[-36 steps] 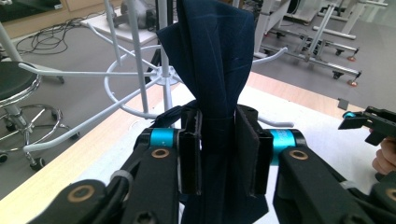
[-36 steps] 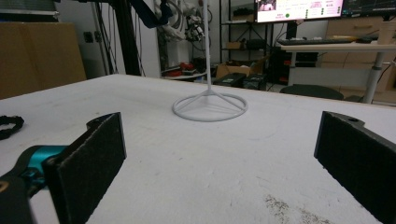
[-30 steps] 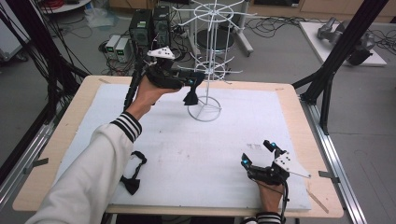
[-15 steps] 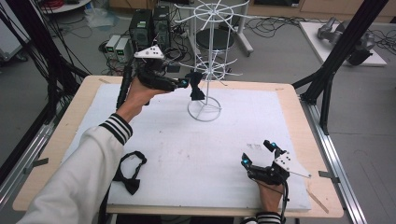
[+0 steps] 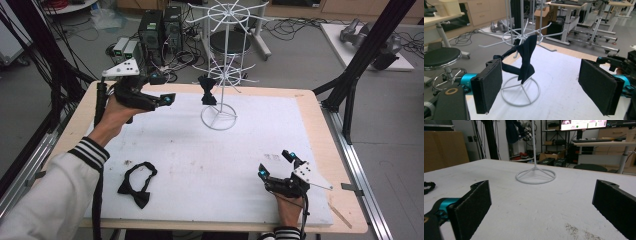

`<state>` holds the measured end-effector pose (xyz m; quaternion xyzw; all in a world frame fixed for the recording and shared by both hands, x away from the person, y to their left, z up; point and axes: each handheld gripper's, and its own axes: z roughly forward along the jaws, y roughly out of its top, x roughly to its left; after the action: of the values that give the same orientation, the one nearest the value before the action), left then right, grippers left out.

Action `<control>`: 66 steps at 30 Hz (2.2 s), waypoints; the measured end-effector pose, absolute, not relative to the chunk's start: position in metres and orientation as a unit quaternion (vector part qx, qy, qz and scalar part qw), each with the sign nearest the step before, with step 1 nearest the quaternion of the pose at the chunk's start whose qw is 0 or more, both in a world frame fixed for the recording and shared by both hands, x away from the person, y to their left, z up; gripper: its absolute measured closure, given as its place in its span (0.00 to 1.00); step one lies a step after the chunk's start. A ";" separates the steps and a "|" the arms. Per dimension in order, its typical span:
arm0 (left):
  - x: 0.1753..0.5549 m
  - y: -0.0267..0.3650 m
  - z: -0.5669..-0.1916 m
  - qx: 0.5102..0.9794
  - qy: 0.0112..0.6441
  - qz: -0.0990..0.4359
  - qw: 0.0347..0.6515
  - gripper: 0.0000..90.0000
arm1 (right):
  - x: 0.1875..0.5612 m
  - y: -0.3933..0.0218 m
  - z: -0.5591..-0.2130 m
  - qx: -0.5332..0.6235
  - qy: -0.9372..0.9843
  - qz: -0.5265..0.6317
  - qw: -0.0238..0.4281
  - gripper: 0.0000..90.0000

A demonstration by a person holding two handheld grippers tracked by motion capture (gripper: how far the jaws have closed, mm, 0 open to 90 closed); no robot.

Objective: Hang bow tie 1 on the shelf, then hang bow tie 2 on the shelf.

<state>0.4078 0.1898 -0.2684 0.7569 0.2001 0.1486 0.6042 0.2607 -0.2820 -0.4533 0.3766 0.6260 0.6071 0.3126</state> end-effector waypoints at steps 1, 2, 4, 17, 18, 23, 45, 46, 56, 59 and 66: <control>0.405 0.194 -0.270 0.756 0.198 0.151 0.606 0.22 | 0.261 -0.282 -0.453 0.377 0.626 0.607 0.312 0.02; 0.402 0.199 -0.272 0.755 0.198 0.153 0.606 0.22 | 0.261 -0.282 -0.453 0.377 0.626 0.607 0.312 0.02; 0.394 0.209 -0.275 0.751 0.199 0.156 0.610 0.22 | 0.261 -0.282 -0.453 0.376 0.627 0.607 0.312 0.02; 0.342 0.263 -0.319 0.734 0.215 0.172 0.620 0.22 | 0.260 -0.282 -0.453 0.376 0.627 0.606 0.314 0.02; 0.339 0.266 -0.322 0.736 0.216 0.174 0.617 0.22 | 0.260 -0.282 -0.453 0.376 0.626 0.606 0.314 0.02; 0.322 0.279 -0.337 0.736 0.224 0.176 0.614 0.22 | 0.260 -0.282 -0.453 0.376 0.626 0.606 0.315 0.02; 0.303 0.301 -0.354 0.731 0.230 0.181 0.616 0.22 | 0.259 -0.281 -0.453 0.376 0.626 0.605 0.317 0.02; 0.302 0.301 -0.353 0.731 0.230 0.182 0.616 0.22 | 0.260 -0.281 -0.453 0.376 0.626 0.605 0.317 0.02; 0.300 0.305 -0.352 0.732 0.233 0.180 0.614 0.22 | 0.260 -0.281 -0.453 0.377 0.626 0.605 0.314 0.02; 0.299 0.306 -0.352 0.733 0.233 0.178 0.614 0.22 | 0.260 -0.281 -0.453 0.376 0.626 0.606 0.316 0.02; 0.303 0.307 -0.349 0.756 0.208 0.155 0.602 0.23 | 0.259 -0.281 -0.454 0.377 0.625 0.605 0.319 0.02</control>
<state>0.3028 0.3072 -0.3490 0.7557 0.2077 0.1547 0.6016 0.2594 -0.2812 -0.4535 0.3770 0.6245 0.6051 0.3189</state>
